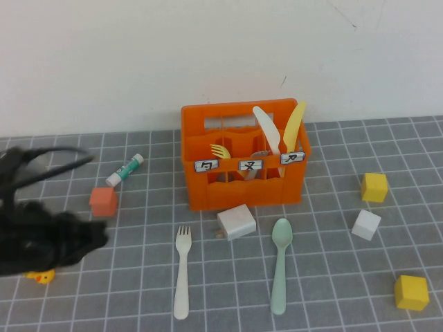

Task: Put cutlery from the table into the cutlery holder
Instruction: Pick up the fork

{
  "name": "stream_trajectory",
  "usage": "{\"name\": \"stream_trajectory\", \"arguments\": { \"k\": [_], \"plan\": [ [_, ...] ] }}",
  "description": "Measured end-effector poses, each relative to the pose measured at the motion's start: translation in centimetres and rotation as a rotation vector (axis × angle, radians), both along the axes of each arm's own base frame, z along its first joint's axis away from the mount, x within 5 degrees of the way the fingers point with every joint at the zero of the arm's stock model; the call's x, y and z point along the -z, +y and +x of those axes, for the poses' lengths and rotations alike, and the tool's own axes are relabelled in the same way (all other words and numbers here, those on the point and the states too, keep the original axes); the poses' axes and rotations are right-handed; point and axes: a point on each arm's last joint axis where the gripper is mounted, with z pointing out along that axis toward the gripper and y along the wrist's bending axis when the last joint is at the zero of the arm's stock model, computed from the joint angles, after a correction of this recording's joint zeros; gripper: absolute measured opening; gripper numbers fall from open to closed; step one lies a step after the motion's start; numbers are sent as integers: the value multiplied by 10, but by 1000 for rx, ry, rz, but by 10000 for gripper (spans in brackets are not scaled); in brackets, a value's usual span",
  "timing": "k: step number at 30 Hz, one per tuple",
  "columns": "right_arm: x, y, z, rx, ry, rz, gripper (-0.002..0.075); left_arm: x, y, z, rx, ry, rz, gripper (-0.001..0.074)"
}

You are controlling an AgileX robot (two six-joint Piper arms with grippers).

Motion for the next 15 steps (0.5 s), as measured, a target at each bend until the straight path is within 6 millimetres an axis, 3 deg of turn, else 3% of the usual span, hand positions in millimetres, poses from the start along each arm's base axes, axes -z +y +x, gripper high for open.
{"name": "stream_trajectory", "arguments": {
  "k": [6,10,15],
  "plan": [
    [8,6,13,-68,63,40,-3,2,-40,30,133,-63,55,-1],
    [13,14,20,-177,95,65,-3,25,-63,39,186,0,96,-1],
    [20,21,27,-273,103,105,-3,52,-79,59,209,130,159,-1]
  ]
}}
